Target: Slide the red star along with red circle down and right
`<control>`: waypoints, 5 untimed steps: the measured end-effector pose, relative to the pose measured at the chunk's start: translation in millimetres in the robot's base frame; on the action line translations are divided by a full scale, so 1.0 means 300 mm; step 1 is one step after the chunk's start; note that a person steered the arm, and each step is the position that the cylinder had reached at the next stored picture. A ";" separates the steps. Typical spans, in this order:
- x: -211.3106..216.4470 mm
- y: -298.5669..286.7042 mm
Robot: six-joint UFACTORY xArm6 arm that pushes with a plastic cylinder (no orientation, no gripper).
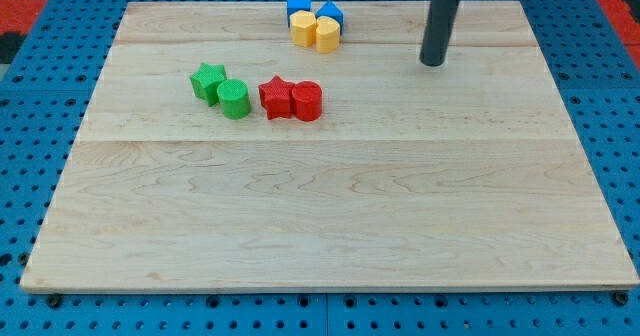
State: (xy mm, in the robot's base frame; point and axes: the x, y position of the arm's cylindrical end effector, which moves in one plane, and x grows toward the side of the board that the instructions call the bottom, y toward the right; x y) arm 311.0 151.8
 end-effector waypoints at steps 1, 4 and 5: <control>0.000 0.010; 0.020 -0.279; 0.023 -0.473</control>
State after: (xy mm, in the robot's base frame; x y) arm 317.8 9.9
